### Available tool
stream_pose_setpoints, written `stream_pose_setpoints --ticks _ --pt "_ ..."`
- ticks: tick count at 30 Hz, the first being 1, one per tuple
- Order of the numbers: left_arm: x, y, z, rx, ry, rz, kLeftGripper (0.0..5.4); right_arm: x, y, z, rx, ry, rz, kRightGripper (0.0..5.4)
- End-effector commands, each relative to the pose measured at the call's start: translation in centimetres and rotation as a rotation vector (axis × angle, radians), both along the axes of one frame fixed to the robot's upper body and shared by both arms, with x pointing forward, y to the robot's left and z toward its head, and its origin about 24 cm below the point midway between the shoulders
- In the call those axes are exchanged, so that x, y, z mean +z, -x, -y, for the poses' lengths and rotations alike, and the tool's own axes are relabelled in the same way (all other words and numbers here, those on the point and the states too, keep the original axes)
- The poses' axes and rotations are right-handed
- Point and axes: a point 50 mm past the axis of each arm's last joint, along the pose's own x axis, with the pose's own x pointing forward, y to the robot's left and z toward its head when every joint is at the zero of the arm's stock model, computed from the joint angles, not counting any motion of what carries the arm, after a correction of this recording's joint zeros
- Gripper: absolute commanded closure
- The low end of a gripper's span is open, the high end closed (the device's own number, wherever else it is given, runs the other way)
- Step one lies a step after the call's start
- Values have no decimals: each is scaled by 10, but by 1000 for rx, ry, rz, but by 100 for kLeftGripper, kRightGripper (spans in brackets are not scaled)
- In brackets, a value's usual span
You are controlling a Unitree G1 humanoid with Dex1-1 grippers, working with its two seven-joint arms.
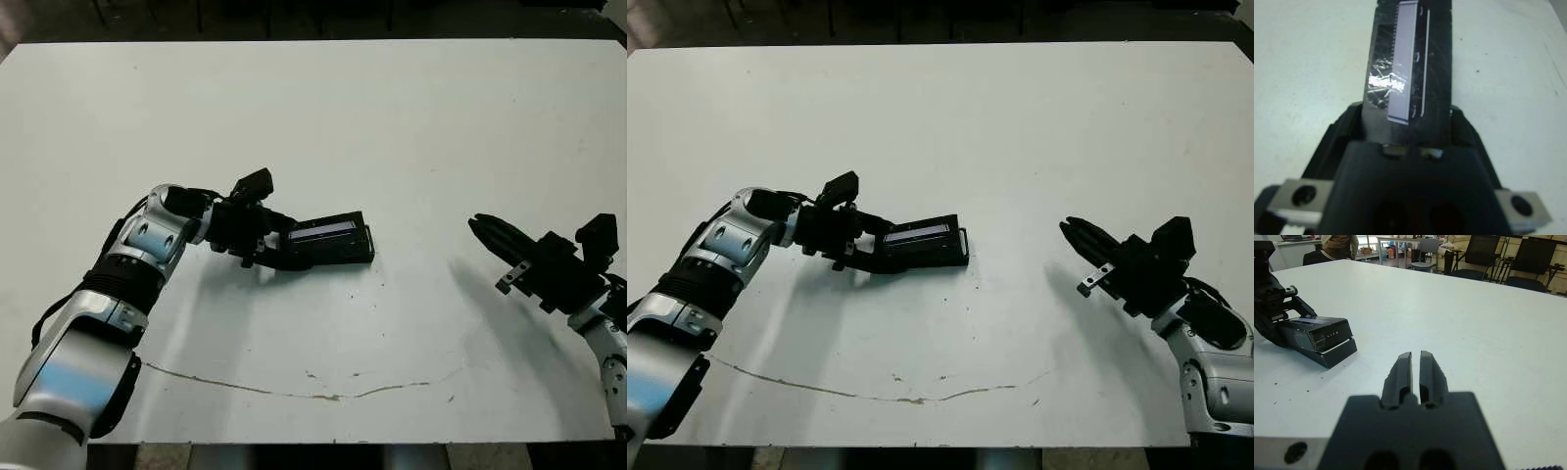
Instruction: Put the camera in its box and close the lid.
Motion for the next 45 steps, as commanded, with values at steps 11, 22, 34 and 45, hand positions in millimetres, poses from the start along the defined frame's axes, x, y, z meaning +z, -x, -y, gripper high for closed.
stream_pose_setpoints --ticks 11,22,34,45 --pt "-33 7 23 -18 -84 -111 262 -4 3 6 -6 5 -36 540" --pt "-35 8 35 -76 -177 -98 262 -3 6 3 -5 18 -34 540" --pt "-29 6 26 -119 -261 -26 262 -3 5 0 7 24 -27 540" --pt "-34 8 2 -133 -362 -30 193 -3 4 -1 18 14 -41 540"
